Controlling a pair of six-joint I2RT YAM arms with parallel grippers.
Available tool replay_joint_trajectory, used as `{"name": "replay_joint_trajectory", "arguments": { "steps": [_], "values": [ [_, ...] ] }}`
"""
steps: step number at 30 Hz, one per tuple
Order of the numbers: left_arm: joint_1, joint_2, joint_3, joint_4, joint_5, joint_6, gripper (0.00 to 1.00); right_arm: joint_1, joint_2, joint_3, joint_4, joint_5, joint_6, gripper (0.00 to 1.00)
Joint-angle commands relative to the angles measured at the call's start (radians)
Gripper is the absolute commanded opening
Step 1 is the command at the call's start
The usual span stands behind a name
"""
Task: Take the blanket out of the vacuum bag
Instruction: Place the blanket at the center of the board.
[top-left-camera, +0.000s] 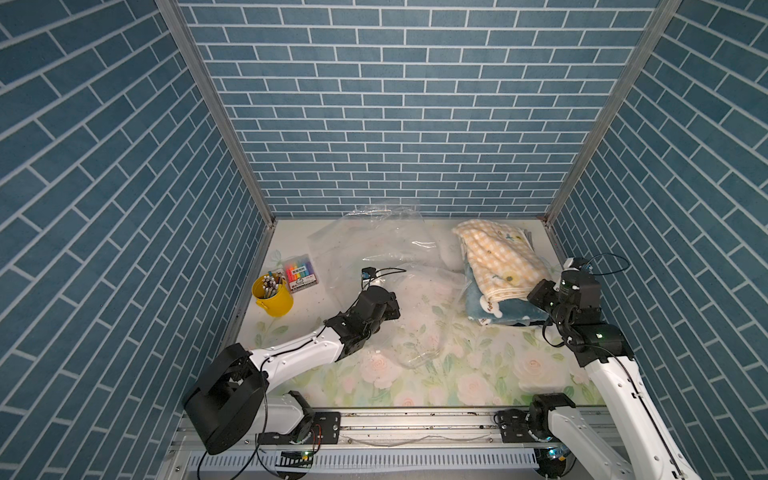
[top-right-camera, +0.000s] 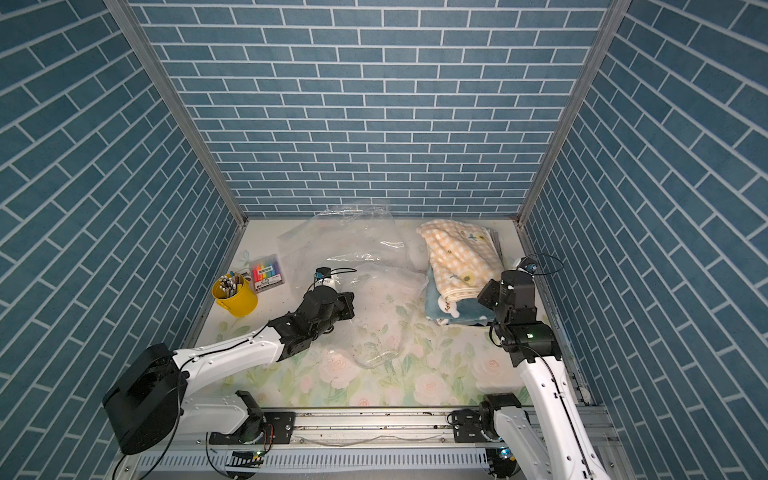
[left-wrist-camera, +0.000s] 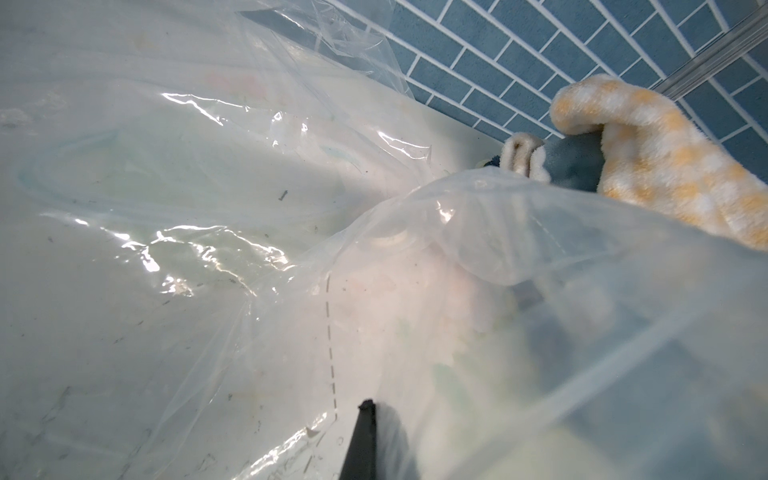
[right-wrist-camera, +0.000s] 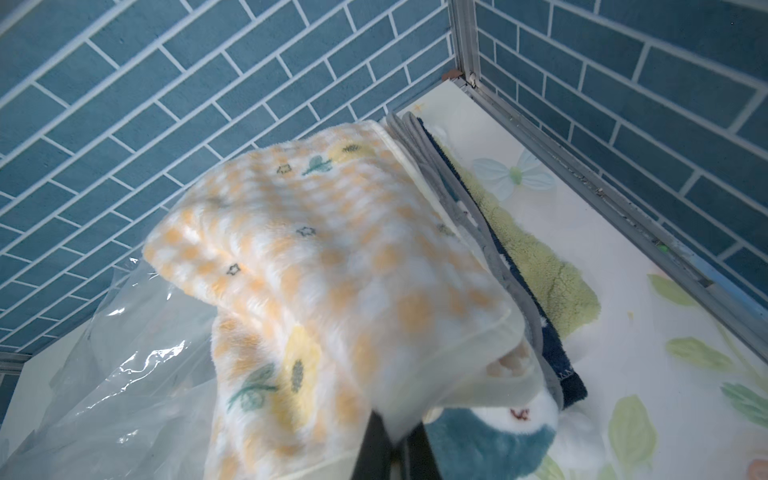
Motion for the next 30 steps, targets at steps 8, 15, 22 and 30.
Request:
{"name": "replay_joint_trajectory", "arguments": {
  "steps": [8, 15, 22, 30],
  "values": [
    [0.006, -0.003, 0.006, -0.009, -0.002, 0.017, 0.00, -0.004, 0.039, -0.129, 0.083, -0.064, -0.052, 0.04],
    [0.006, -0.034, -0.019, -0.022, -0.027, 0.020, 0.00, -0.011, 0.080, -0.196, 0.129, -0.065, -0.027, 0.60],
    [0.006, 0.002, 0.010, -0.025, -0.015, 0.027, 0.00, -0.067, 0.098, -0.194, 0.221, -0.080, -0.055, 0.70],
    [0.006, 0.010, 0.017, -0.030, -0.025, 0.031, 0.00, -0.081, 0.202, -0.176, 0.384, -0.191, -0.090, 0.58]
  ]
}}
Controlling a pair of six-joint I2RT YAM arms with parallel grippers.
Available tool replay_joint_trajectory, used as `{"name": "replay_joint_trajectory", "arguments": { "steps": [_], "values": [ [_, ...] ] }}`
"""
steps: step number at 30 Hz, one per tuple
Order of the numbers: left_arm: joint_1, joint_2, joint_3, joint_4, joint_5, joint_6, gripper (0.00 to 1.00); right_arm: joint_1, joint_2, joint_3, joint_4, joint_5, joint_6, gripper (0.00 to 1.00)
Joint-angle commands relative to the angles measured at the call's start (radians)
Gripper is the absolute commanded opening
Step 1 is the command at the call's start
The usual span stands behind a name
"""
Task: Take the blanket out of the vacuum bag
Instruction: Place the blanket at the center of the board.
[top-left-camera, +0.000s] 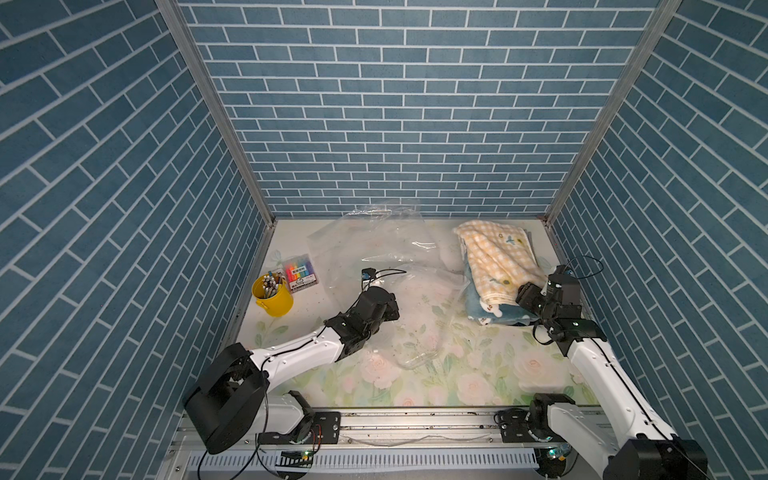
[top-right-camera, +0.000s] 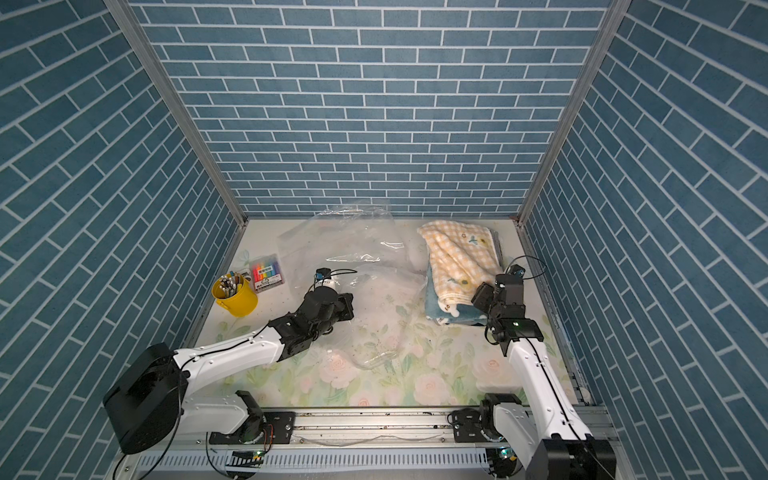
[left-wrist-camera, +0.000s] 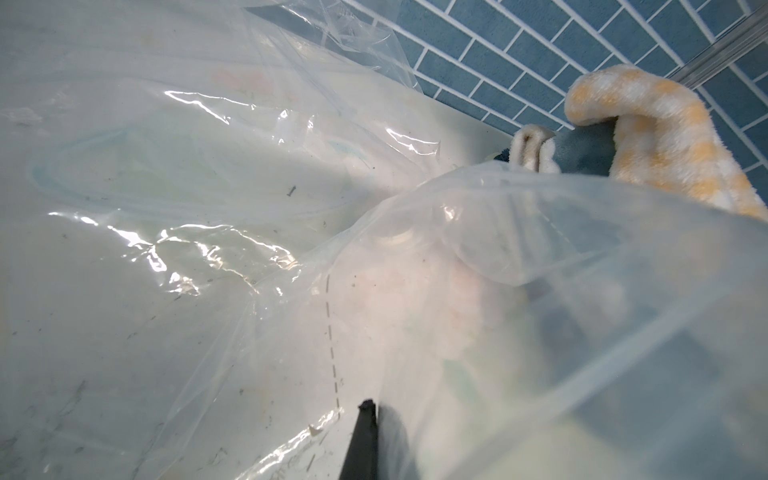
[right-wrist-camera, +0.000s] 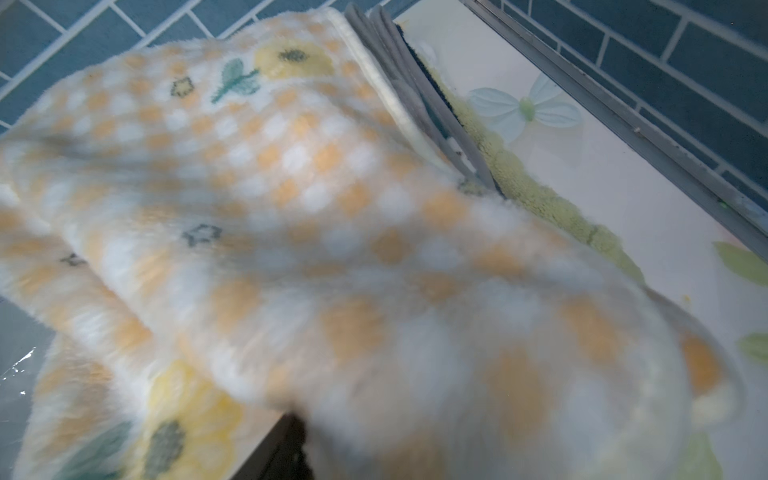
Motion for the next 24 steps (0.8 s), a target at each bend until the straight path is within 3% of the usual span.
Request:
{"name": "replay_joint_trajectory", "arguments": {
  "steps": [1, 3, 8, 12, 24],
  "values": [
    [0.006, 0.009, 0.022, -0.016, -0.018, 0.021, 0.00, -0.003, 0.027, 0.029, 0.102, -0.080, -0.043, 0.55],
    [0.006, 0.014, 0.025, -0.017, -0.017, 0.022, 0.00, -0.002, 0.039, 0.030, 0.115, -0.101, -0.046, 0.48],
    [0.006, 0.036, 0.044, -0.019, -0.012, 0.025, 0.00, -0.003, 0.003, 0.025, 0.084, -0.051, -0.070, 0.14],
    [0.006, 0.054, 0.063, -0.017, -0.002, 0.026, 0.00, -0.003, -0.045, 0.055, 0.026, 0.004, -0.090, 0.00],
    [0.006, 0.088, 0.087, -0.010, 0.018, 0.025, 0.00, -0.002, -0.178, 0.134, -0.158, 0.060, -0.071, 0.00]
  ]
}}
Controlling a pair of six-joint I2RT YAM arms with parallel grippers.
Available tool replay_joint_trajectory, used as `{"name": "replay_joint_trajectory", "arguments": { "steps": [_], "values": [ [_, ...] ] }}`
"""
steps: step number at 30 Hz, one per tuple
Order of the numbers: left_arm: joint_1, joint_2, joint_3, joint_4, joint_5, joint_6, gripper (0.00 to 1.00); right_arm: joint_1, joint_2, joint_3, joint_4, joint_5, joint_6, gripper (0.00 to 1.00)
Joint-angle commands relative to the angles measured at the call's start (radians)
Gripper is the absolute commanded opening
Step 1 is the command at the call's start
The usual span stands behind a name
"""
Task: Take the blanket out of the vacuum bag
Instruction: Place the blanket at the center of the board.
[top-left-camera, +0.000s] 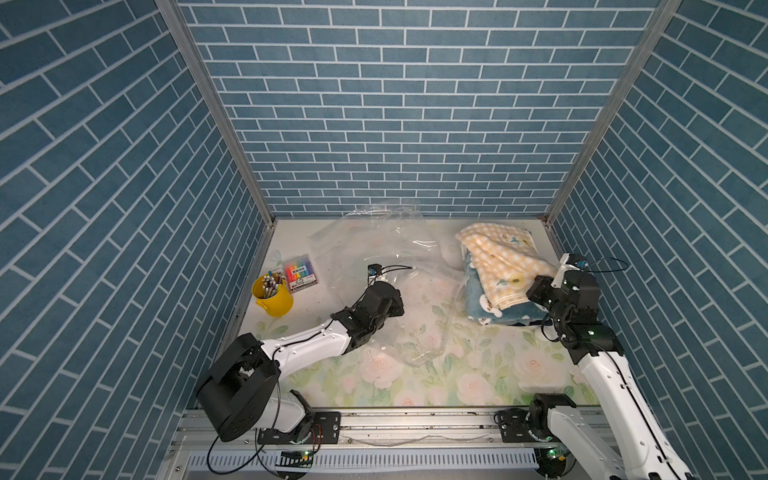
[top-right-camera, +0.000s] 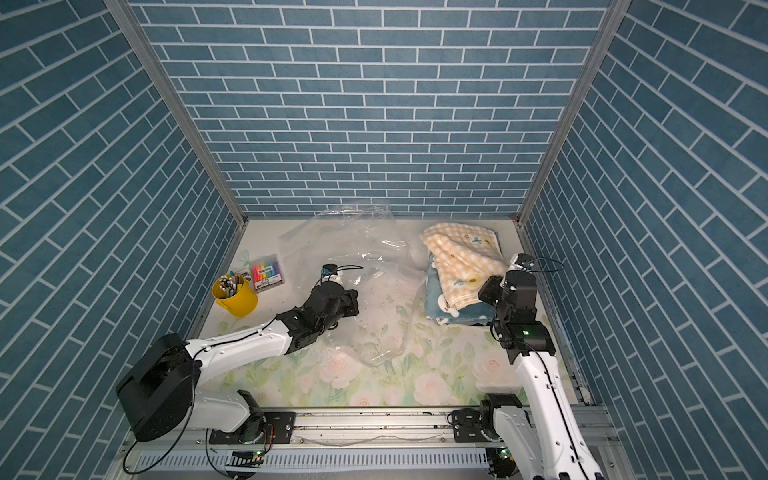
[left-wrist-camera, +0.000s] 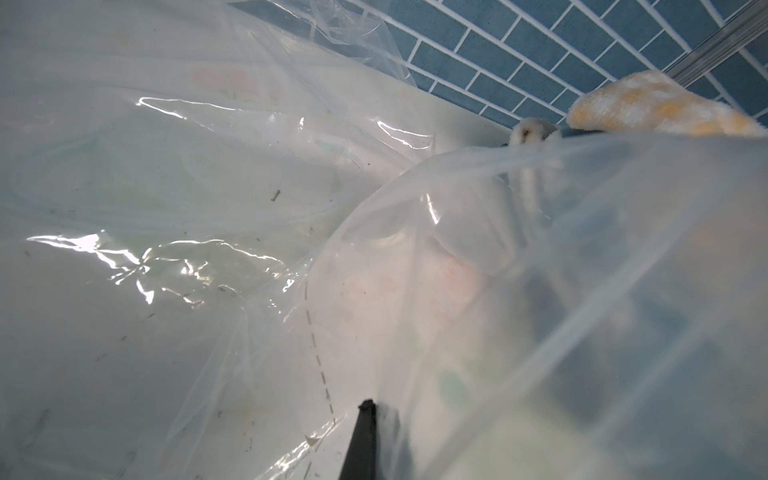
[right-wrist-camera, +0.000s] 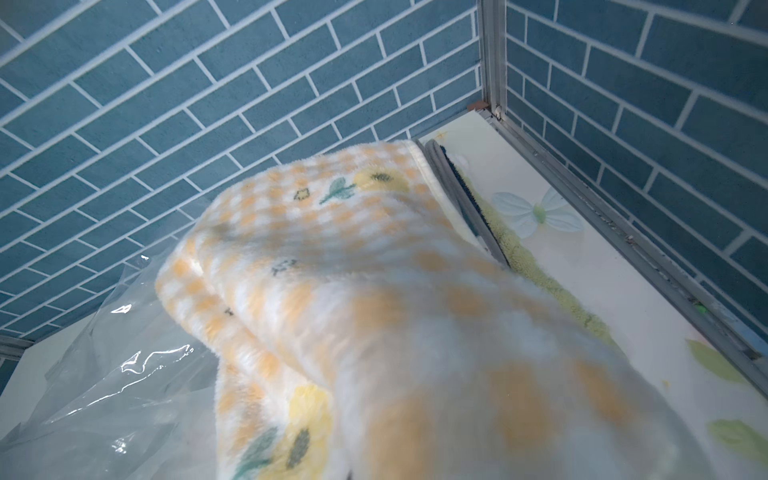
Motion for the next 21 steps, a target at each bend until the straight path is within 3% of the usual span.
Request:
{"name": "replay_joint_trajectory", "arguments": {
  "steps": [1, 3, 5, 7, 10, 14, 18, 21],
  "values": [
    [0.006, 0.010, 0.019, -0.003, 0.007, 0.011, 0.00, -0.001, -0.026, 0.028, -0.099, 0.028, 0.009, 0.00],
    [0.006, 0.014, 0.021, 0.000, 0.009, 0.011, 0.00, -0.002, -0.015, 0.014, -0.120, 0.023, 0.015, 0.01],
    [0.006, 0.019, 0.023, 0.002, 0.014, 0.009, 0.00, -0.001, 0.020, 0.002, -0.156, 0.047, 0.023, 0.37],
    [0.006, 0.022, 0.025, -0.003, 0.018, 0.011, 0.00, -0.001, 0.024, 0.007, -0.188, 0.079, 0.021, 0.52],
    [0.006, 0.015, 0.026, -0.013, 0.002, 0.018, 0.00, -0.001, -0.055, 0.038, -0.231, 0.109, 0.016, 0.63],
    [0.008, 0.004, 0.025, -0.030, -0.038, 0.029, 0.00, 0.000, -0.094, 0.101, -0.316, 0.017, 0.011, 0.65],
    [0.010, 0.010, 0.019, -0.028, -0.044, 0.026, 0.00, 0.025, -0.124, 0.128, -0.301, -0.101, 0.018, 0.57],
    [0.010, 0.028, 0.017, -0.024, -0.027, 0.018, 0.00, 0.139, -0.047, 0.179, -0.233, -0.125, -0.003, 0.50]
  ]
}}
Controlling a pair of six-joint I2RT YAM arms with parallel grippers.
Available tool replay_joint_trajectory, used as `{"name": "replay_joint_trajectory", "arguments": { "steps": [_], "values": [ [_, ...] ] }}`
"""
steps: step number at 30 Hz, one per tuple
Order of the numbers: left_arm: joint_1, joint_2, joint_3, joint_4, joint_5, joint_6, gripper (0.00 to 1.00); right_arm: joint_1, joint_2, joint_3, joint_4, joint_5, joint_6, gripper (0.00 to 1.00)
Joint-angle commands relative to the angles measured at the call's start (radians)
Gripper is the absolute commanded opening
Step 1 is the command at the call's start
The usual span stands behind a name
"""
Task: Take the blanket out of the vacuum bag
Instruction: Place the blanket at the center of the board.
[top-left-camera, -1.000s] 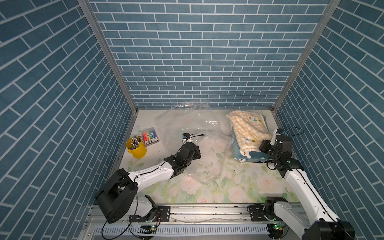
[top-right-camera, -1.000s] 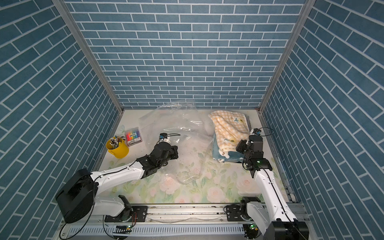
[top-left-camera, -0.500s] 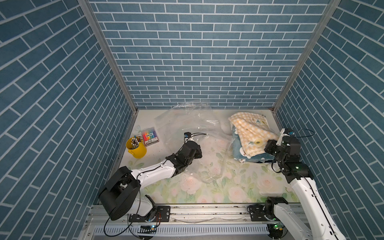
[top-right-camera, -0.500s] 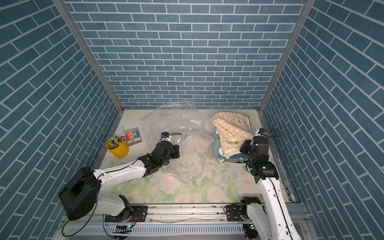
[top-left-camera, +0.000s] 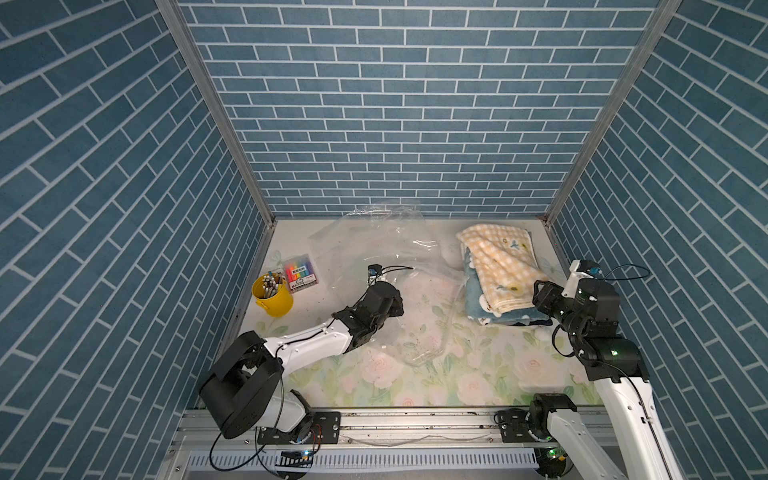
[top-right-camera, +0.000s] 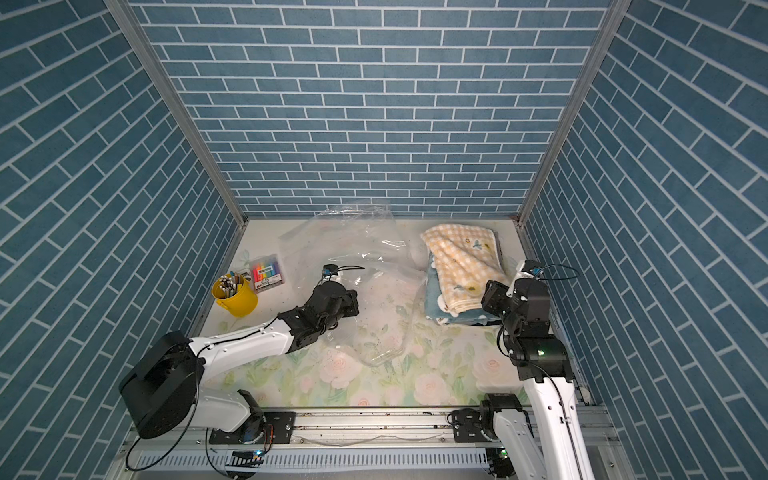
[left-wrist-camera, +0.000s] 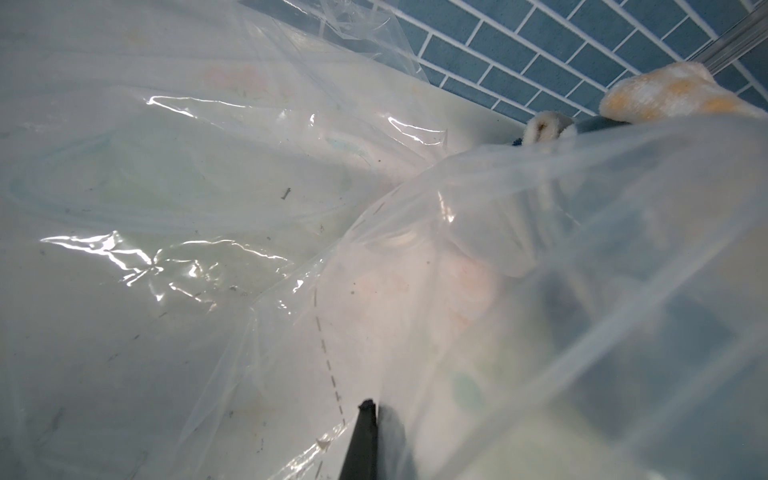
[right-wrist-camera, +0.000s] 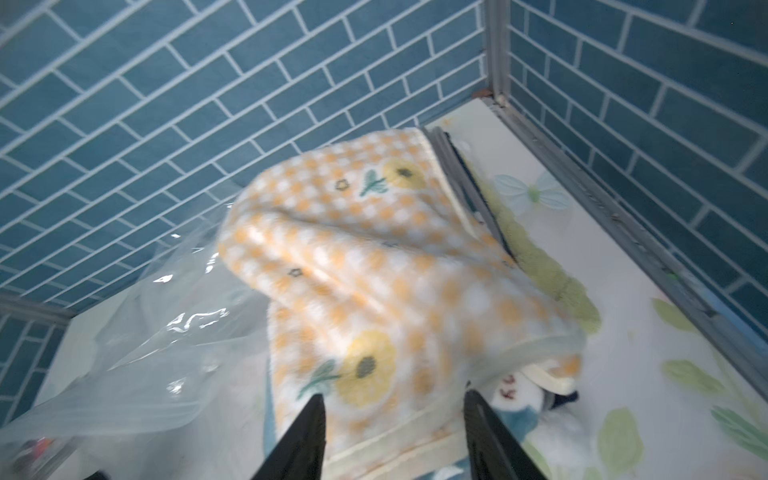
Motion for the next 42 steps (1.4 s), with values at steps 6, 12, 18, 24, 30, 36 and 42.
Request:
{"name": "replay_joint_trajectory", "arguments": {
  "steps": [6, 12, 18, 24, 30, 36, 42],
  "values": [
    [0.007, 0.026, 0.017, -0.024, 0.013, -0.005, 0.00, 0.383, 0.580, 0.367, 0.025, 0.323, -0.224, 0.58],
    [0.007, 0.013, 0.022, -0.054, 0.015, -0.012, 0.00, 0.477, 1.032, 0.703, -0.029, 0.636, -0.462, 0.68],
    [0.007, 0.013, 0.045, -0.094, 0.006, 0.011, 0.00, 0.507, 1.236, 0.823, 0.004, 0.894, -0.577, 0.70],
    [0.007, 0.035, 0.053, -0.086, 0.008, 0.011, 0.00, 0.501, 1.322, 0.830, 0.144, 1.053, -0.631, 0.62],
    [0.007, 0.049, 0.053, -0.079, 0.016, 0.011, 0.00, 0.475, 1.300, 0.834, 0.250, 1.030, -0.635, 0.10],
    [0.007, 0.060, 0.074, -0.079, 0.014, 0.020, 0.00, 0.414, 1.266, 0.890, 0.226, 0.931, -0.465, 0.00],
    [0.007, 0.070, 0.080, -0.069, 0.026, 0.026, 0.00, 0.369, 1.350, 1.038, 0.156, 0.797, -0.387, 0.00]
  ]
}}
